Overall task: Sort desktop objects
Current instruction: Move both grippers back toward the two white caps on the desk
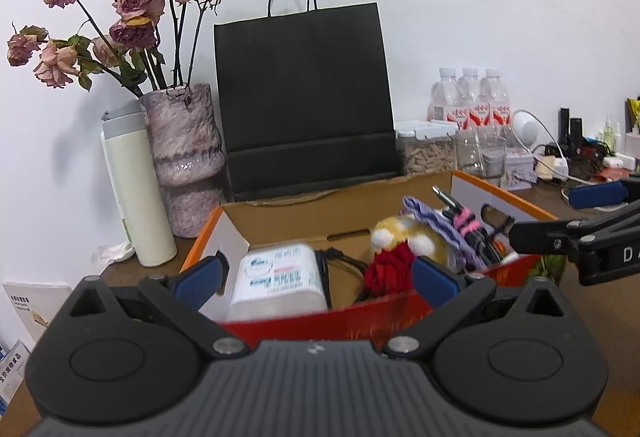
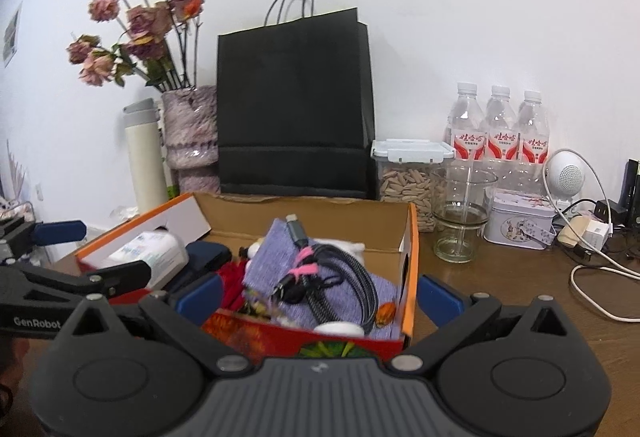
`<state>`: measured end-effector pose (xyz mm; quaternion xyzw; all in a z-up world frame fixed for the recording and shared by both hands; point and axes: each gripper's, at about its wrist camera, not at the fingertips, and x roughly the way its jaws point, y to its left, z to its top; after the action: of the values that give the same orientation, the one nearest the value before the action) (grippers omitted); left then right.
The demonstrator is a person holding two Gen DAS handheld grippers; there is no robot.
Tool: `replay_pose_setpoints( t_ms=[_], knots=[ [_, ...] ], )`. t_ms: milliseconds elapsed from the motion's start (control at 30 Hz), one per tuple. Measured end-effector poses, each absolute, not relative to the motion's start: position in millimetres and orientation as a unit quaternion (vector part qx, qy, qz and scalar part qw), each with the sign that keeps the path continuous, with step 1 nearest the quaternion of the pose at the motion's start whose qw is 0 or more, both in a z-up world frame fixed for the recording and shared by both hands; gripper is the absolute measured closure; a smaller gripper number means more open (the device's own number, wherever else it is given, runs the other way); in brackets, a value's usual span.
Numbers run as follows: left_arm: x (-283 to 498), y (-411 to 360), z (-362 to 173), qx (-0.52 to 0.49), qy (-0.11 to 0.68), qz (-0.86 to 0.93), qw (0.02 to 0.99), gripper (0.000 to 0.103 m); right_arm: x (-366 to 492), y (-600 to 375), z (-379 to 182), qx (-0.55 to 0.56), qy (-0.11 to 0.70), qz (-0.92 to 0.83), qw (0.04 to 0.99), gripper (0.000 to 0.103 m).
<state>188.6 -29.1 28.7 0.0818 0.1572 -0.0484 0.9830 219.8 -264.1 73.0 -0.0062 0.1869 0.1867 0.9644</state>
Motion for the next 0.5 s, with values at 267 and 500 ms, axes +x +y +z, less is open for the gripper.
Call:
replay_pose_setpoints(
  t_ms=[267,500],
  knots=[
    [167,-26,20,0.085,0.179,-0.058,0.978,0.000,197,-253,61,-0.037,0.217,0.205,0.954,0.000],
    [160,-31,7,0.103,0.208,-0.066,0.970,0.000,185,-244,54,-0.052,0.236,0.216,0.946,0.000]
  ],
)
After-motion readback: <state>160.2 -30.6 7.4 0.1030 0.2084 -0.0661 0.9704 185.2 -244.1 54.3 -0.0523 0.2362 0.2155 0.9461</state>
